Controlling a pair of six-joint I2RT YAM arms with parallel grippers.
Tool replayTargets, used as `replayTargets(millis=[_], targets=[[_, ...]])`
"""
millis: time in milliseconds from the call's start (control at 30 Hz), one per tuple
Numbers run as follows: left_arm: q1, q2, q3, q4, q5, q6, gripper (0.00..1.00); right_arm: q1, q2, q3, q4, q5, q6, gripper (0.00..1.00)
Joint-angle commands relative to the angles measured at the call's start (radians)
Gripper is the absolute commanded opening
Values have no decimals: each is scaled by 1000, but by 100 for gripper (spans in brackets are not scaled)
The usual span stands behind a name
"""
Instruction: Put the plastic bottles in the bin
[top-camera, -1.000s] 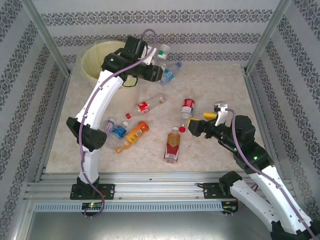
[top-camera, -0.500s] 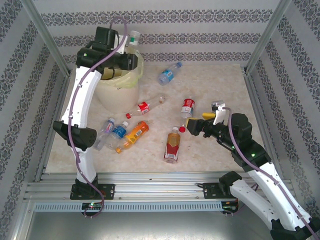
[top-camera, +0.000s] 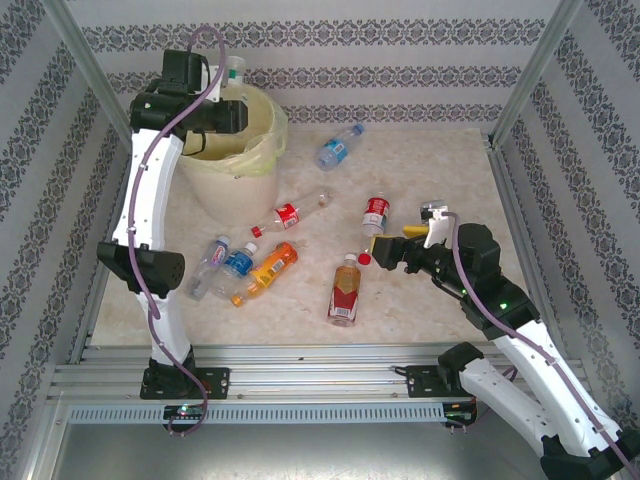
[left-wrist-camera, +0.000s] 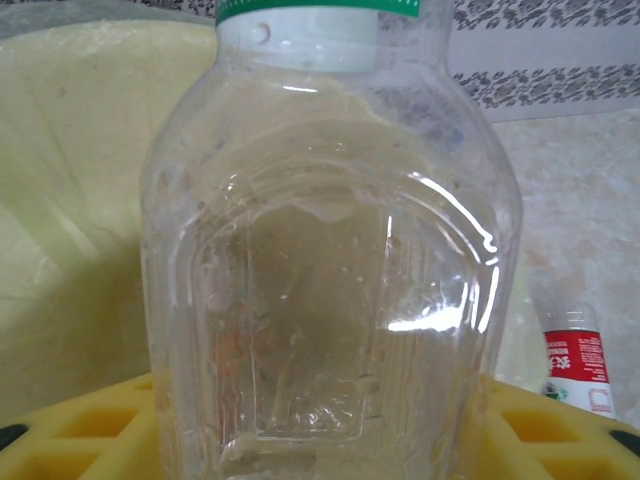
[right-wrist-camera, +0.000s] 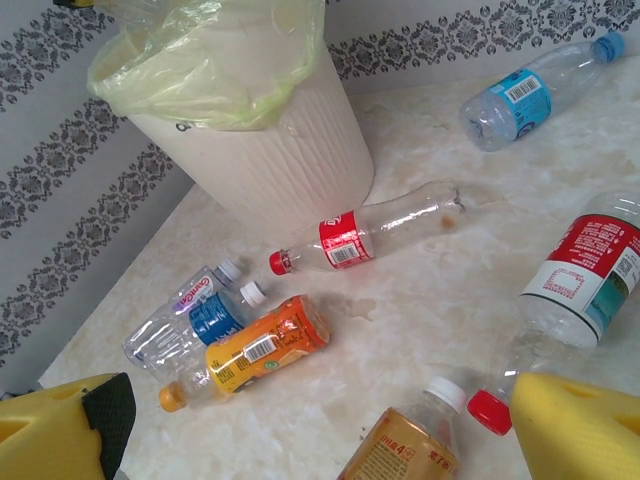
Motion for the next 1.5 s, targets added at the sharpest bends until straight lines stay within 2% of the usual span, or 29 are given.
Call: replayTargets(millis=[0,400,600,733,833,1100,1333,1467], targets=[[8,44,0,-58,-29,3,58,-7,-5,20,-10,19,0,97],[9,101,-21,-109,-23,32,61,-11,-4,1,-7,18,2,97],[8,92,-27,-114,9,29,69,-14,-2,-3,-1,15,3,97],[9,65,-26,-100,27,25,82,-15,-5,-8,2,14,6,97],[9,44,-24,-96,35,22,86,-14,-7,-12,4,11,9,97],[7,-41,-44,-84,46,10,88,-17,-13,-9,5,1,13,97],[-7,-228,-263,8,49,-4,91,-17,-17,-15,10,-18,18,97],[-25,-367,-492,79,57,-29,91,-17,-16,-13,13,-33,18,97]])
